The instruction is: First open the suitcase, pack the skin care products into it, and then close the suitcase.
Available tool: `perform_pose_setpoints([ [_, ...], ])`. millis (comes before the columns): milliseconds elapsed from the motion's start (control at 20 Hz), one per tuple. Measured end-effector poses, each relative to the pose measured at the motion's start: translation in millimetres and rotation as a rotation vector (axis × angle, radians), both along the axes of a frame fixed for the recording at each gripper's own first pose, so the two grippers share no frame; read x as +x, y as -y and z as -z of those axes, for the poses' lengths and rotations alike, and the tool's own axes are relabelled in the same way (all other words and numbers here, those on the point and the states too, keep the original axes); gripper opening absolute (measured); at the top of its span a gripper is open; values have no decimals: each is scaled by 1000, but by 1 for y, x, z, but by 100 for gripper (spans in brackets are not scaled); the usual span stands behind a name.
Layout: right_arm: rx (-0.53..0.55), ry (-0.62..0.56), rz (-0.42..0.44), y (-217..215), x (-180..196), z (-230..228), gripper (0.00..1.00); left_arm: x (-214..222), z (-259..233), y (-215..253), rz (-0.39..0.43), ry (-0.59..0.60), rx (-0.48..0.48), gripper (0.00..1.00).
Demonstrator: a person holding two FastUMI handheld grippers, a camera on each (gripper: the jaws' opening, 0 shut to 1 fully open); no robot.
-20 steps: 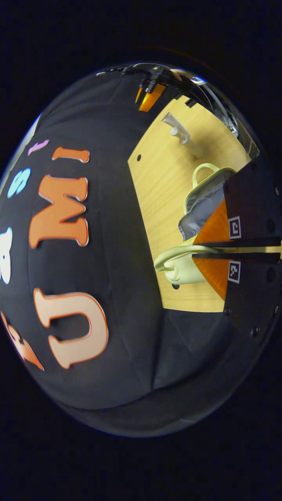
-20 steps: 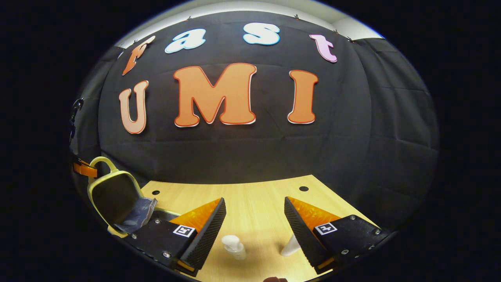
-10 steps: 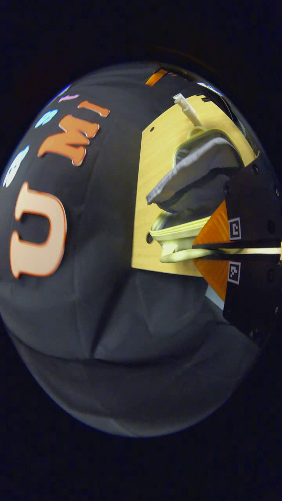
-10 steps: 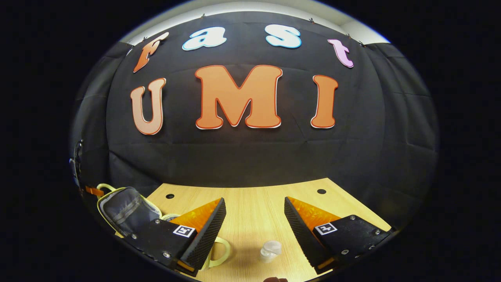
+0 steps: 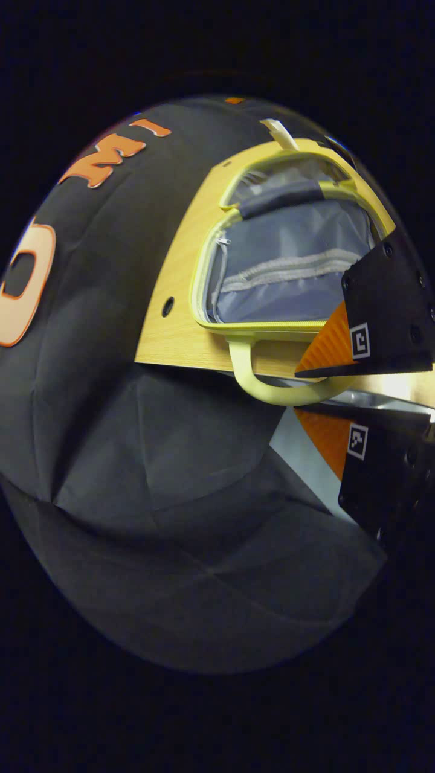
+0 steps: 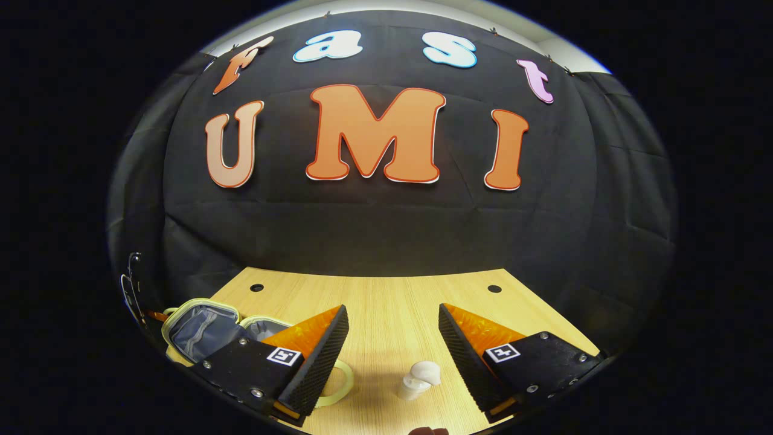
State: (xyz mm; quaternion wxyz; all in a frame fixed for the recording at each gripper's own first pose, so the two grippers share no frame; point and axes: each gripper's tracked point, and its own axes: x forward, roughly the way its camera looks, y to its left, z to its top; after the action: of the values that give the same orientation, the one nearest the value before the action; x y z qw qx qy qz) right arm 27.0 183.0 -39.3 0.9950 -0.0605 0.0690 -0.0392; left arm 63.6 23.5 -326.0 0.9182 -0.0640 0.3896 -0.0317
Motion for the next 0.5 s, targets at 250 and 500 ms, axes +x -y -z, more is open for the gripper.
perform_pose_setpoints([
  [250,20,-6,38,34,1,-2,95,9,-52,-14,-56,141,177,100],
  [500,-12,7,34,70,1,-14,95,9,-178,44,-108,388,294,99],
])
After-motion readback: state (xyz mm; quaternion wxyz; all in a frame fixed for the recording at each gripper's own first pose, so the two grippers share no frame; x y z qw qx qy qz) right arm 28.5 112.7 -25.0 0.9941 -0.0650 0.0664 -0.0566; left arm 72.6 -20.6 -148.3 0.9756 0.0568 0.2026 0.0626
